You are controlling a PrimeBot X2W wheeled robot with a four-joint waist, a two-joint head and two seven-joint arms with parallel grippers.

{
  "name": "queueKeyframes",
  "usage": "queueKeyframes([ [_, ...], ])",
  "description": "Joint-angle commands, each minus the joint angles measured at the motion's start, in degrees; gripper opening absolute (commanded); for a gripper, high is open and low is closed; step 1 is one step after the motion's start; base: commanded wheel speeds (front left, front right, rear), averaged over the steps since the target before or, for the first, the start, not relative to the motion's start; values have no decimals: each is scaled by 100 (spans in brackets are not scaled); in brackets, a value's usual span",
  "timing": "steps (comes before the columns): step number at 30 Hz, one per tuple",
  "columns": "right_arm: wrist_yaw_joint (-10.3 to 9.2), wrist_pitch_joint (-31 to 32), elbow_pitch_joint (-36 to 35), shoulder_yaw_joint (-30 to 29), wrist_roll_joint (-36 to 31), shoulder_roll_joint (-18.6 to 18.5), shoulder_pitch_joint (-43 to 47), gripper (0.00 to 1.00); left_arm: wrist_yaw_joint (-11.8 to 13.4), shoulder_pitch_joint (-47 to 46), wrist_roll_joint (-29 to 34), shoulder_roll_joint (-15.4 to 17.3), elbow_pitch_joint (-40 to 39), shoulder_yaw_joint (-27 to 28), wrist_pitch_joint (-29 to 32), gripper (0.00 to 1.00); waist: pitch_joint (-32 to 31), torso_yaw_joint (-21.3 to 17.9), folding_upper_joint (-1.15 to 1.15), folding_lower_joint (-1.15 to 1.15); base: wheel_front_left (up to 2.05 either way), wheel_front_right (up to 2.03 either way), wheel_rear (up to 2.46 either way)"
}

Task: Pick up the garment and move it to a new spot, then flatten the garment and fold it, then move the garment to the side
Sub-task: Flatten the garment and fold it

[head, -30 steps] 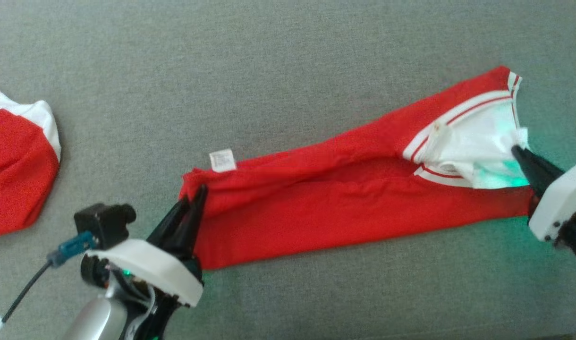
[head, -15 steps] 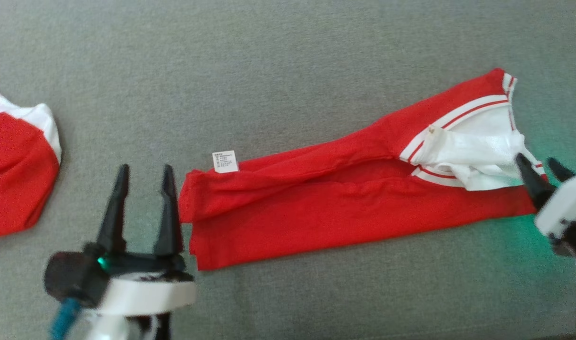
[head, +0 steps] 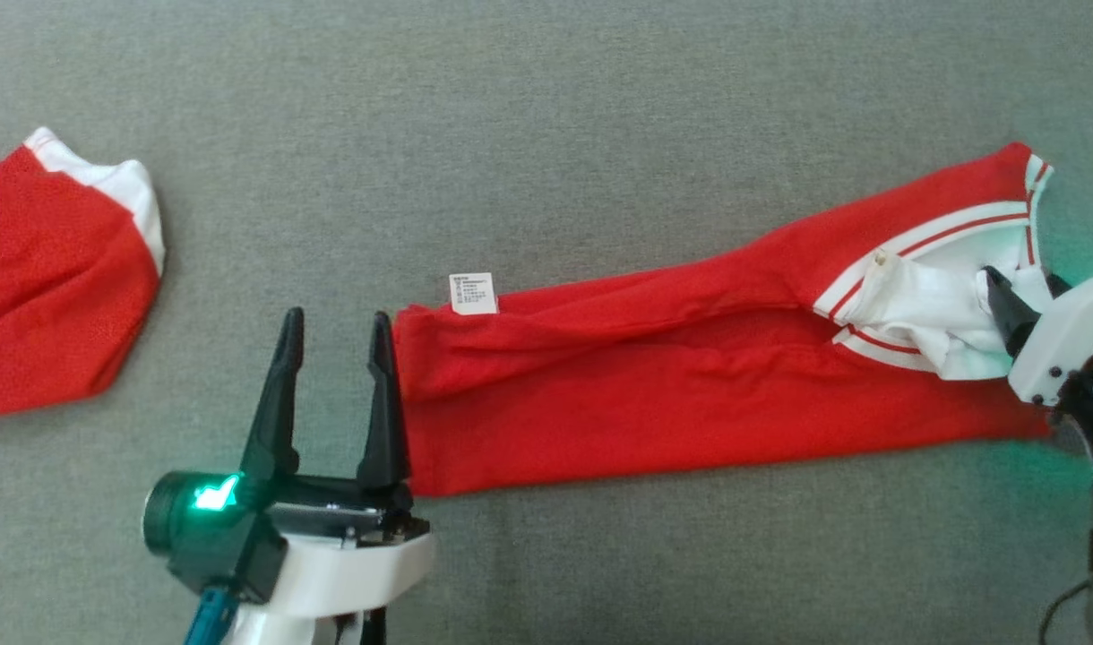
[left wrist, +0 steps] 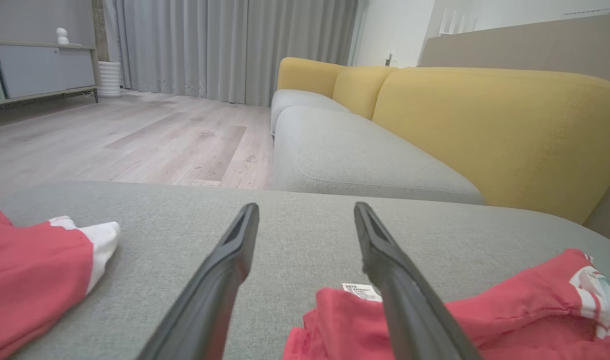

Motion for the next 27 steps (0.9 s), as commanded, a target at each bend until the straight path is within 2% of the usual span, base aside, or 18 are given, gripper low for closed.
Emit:
queueKeyframes([
  [1,43,125,18,191,-56,-76,69,100,-55,35,77,-46,-210,242,-52,100,-25,25,0,0,0,0,0],
  [5,43,338,238,231,-19,-246,229,100,-314,108,204,-175,-165,446,-52,100,-99,69,0,0,0,0,0],
  [7,43,466,315,315,247,-154,301,100,-427,150,258,-233,-121,543,-53,100,-158,78,0,0,0,0,0],
  [8,43,425,292,347,468,-69,308,12,-475,173,287,-264,-98,579,-53,100,-196,77,0,0,0,0,0],
  [9,43,368,251,379,660,-4,321,0,-522,200,309,-295,-78,603,-53,100,-232,74,0,0,0,0,0],
  [12,43,244,100,339,1093,-27,375,0,-637,288,342,-370,-12,642,-53,100,-384,62,0,0,0,0,0],
  [17,43,114,-5,-480,1230,-637,484,0,-774,441,331,-430,114,699,-53,100,-706,109,0,0,0,0,0],
  [23,43,123,-119,-1484,1121,-1325,655,0,-794,615,199,-447,196,721,-53,100,-1008,182,0,0,0,0,0],
  [27,43,314,-483,-1599,1221,-1361,656,0,-769,685,121,-448,259,687,-53,100,-1129,188,0,0,0,0,0],
])
